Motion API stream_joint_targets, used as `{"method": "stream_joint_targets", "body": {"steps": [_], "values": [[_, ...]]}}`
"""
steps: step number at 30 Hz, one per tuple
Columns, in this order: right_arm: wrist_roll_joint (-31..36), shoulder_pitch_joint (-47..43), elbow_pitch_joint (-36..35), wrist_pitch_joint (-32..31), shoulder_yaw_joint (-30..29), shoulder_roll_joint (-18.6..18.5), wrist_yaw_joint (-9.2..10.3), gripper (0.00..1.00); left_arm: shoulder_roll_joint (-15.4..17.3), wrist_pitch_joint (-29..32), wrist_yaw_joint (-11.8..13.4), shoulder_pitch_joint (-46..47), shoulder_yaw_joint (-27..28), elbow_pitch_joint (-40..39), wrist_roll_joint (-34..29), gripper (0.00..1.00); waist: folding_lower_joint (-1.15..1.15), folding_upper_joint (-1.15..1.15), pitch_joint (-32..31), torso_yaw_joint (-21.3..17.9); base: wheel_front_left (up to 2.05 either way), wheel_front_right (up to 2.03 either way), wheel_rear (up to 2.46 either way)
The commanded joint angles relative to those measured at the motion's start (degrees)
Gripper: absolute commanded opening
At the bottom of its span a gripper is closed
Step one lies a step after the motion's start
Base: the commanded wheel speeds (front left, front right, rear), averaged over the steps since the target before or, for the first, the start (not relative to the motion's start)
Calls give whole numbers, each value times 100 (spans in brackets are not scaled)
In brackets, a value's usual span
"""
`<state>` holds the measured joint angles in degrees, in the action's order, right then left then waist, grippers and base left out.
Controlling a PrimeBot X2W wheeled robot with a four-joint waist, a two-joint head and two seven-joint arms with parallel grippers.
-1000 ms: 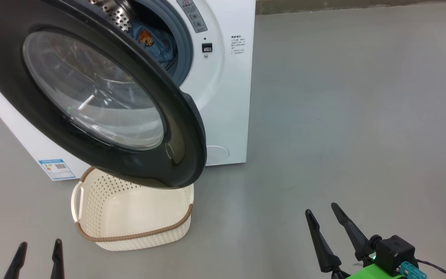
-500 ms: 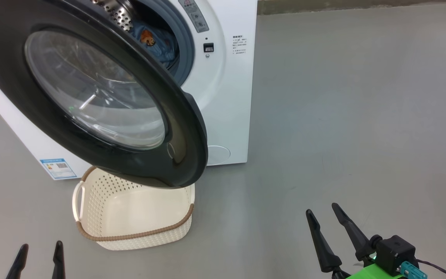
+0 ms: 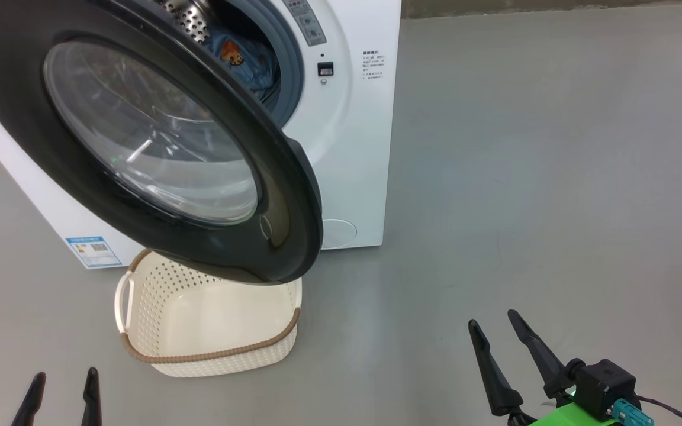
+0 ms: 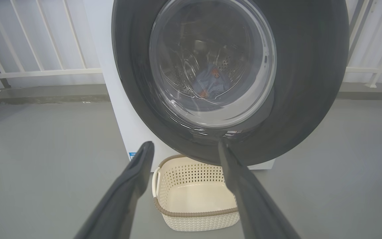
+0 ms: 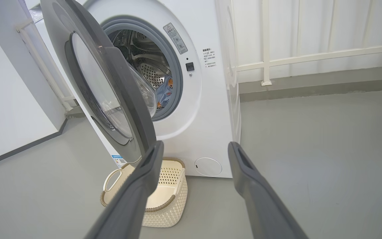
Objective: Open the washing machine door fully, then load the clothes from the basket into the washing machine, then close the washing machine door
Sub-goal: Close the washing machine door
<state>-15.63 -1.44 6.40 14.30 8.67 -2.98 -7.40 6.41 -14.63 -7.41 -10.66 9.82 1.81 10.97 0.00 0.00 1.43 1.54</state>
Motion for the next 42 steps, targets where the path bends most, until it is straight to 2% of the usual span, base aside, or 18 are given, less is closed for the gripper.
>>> {"method": "stream_joint_targets", "body": {"steps": [1,14,15,16,17,23,30,37,42], "values": [[73,64,-136,70,130,11,-9,100,95,-37,-7,152,187,-121,36,100,0,0,6,3,0,0,0],[74,86,-139,70,116,11,-9,100,120,-37,-8,192,199,-92,64,100,0,0,56,7,0,0,0],[76,87,-138,70,106,11,-9,91,118,-37,-8,192,203,-94,64,100,0,0,57,7,0,0,0],[78,89,-142,70,88,11,-9,37,115,-37,-8,193,208,-97,63,100,0,0,59,8,0,0,0],[54,79,-129,70,61,11,-9,0,111,-37,-8,194,215,-100,59,100,0,0,59,8,0,0,0],[-219,126,-441,70,-81,11,-9,0,86,-37,-8,223,241,-117,72,100,0,0,93,21,0,0,0],[-399,680,-1604,70,40,11,-9,0,79,-37,-8,279,263,-126,140,100,0,0,173,12,0,0,0],[-332,1645,-2633,70,840,11,-9,0,83,-37,-8,339,167,-113,164,100,0,0,174,99,0,0,0],[-367,2258,-2641,70,1785,11,-9,0,56,-37,-8,370,61,-89,180,100,0,0,180,308,0,0,0]]}}
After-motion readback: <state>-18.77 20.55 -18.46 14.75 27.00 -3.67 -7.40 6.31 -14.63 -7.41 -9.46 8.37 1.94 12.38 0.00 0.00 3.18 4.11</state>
